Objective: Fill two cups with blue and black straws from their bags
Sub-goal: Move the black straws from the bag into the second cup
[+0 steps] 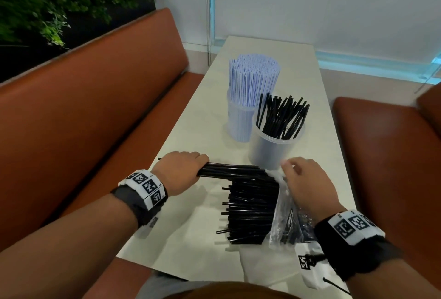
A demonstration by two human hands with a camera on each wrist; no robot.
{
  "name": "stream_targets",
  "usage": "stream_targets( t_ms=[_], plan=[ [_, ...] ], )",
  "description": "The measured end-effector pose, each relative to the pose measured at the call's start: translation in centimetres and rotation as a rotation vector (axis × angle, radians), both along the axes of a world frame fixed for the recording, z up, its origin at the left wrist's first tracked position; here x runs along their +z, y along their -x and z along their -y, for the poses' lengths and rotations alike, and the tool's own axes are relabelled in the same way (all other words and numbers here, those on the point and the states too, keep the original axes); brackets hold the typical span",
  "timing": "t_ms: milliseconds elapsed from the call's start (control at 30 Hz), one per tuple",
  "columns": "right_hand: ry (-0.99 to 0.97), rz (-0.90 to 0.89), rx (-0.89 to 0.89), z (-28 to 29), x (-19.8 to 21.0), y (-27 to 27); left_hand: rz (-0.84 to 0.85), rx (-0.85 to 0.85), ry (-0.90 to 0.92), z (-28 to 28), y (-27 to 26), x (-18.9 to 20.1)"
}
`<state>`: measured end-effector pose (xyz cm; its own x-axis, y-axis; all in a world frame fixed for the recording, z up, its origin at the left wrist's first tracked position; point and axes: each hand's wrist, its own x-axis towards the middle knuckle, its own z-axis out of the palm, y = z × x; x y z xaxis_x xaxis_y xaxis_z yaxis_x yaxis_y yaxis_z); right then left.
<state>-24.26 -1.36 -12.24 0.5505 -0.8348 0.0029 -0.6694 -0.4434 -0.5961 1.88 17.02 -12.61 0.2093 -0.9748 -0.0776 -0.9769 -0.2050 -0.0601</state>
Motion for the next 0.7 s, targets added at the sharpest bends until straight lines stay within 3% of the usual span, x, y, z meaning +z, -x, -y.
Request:
stream_targets(
  t_ms=[100,167,500,700],
  plan=[
    [-0.021,0.361,-0.033,-0.8,1.3,-0.8,-0.022,0.008,0.052,0.0,0.1,0.0],
    [-0.109,0.490,-0.020,-1.3,1.9,-1.3,-0.014,0.001,0.061,0.2,0.1,0.0],
    [-0.207,0.308,0.124,-2.4,0.6,-1.9,0.049,0.042,-0.020,-2.0,-3.5,-0.2],
    [-0.030,0.078,0.325,-2.6,0.2,-2.9,-0.039,0.092,-0.006,-3.7,-5.1,-0.5]
  ],
)
